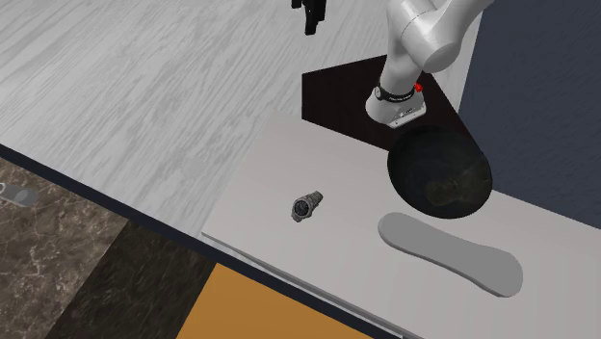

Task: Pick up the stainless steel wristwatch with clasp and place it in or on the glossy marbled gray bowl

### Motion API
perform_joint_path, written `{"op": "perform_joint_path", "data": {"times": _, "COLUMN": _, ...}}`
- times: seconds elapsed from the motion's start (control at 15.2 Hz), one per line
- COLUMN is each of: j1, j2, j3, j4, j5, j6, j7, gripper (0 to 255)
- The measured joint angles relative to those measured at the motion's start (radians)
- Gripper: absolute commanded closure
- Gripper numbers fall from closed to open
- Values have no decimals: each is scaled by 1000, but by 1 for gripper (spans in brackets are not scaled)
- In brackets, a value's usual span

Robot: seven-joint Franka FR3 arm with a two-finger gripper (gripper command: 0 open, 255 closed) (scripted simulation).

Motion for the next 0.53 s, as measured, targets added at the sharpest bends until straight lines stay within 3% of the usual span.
{"op": "perform_joint_path", "data": {"times": 0.53, "j1": 59, "j2": 125, "j3": 121, "j4": 97, "j5": 56, "j6": 21, "j7": 93, "gripper": 0}}
